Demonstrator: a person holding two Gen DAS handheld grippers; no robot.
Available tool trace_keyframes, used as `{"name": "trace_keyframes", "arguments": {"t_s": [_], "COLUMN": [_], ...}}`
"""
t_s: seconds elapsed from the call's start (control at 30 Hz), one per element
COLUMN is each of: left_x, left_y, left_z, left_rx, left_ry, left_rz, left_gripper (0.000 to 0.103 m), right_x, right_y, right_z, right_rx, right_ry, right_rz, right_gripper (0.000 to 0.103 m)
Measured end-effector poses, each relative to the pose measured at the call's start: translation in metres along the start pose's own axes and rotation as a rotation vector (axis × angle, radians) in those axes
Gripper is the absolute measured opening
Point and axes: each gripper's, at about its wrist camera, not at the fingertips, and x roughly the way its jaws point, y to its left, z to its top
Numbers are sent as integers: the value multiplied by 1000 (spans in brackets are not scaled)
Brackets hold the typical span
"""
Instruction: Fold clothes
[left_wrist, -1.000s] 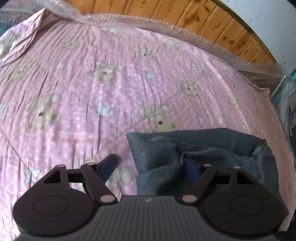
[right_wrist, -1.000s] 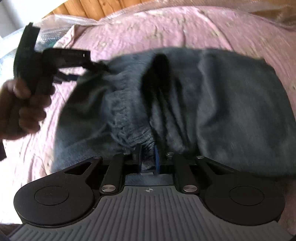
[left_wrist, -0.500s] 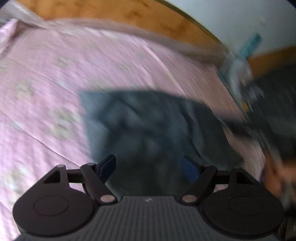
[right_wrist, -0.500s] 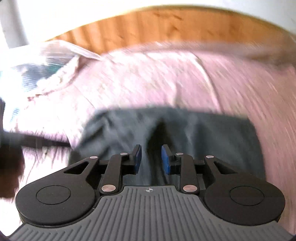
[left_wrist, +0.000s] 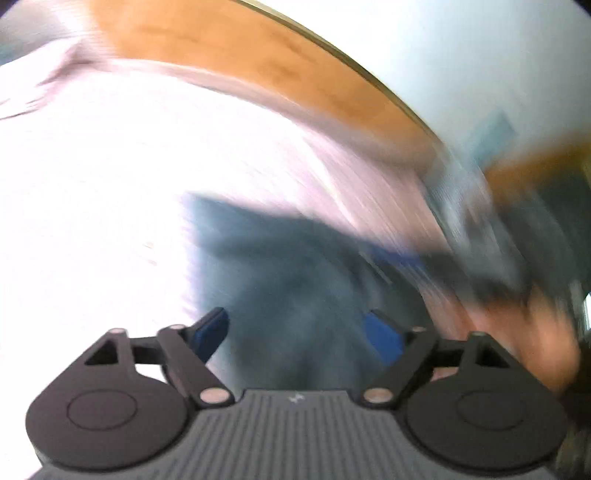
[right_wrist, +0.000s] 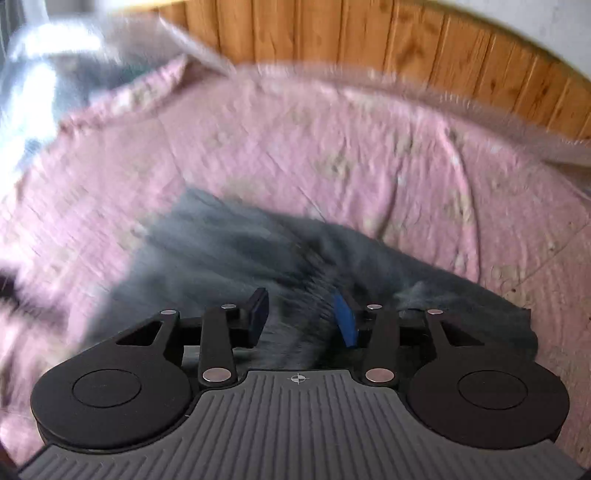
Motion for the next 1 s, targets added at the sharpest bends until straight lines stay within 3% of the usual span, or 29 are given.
{"name": "trace_keyframes", "arguments": {"t_s": [0.03,0.1,0.17,0.2,0.23,0.33,0.43,0.57,0.63,0.73,0.8,0.87,0.9,0.93,1.0], "left_x": [11,42,75,88,100,126,119,122,111,82,71,78,85,97,115], "left_y": [21,35,43,43,41,41,68,67,59,33,13,-8,-17,-24,-35], "left_z": [12,29,44,49,52,63,73,74,78,79,70,54,45,37,24], "left_rx": [-72,-100,-110,-105,-94,-98,-229,-203,-157,-91,-74,-40,-12,14,46], "left_ry": [-1,35,77,98,119,156,99,109,99,31,22,62,89,123,170], "left_rz": [24,29,30,33,38,53,76,96,128,132,72,24,26,53,100], "left_gripper": [82,80,78,69,51,13,6,9,28,45,48,49,50,50,46], "right_x": [-8,-23,-21,-16,-10,8,4,-6,-16,-34,-44,-28,-12,4,7], "right_y": [11,35,70,85,96,123,112,101,92,75,50,24,15,6,-1], "right_z": [-4,-18,-32,-39,-47,-71,-86,-97,-89,-65,-53,-54,-59,-67,-74], "right_rx": [-5,-39,-114,-159,-206,-314,-253,-211,-157,-57,7,50,61,71,70], "right_ry": [-14,-24,-20,-12,3,59,96,111,103,28,-33,-8,40,83,58], "right_rz": [15,68,143,162,158,147,154,163,192,190,105,25,1,-6,29], "right_gripper": [48,50,64,65,64,48,50,51,50,49,49,40,32,34,39]}}
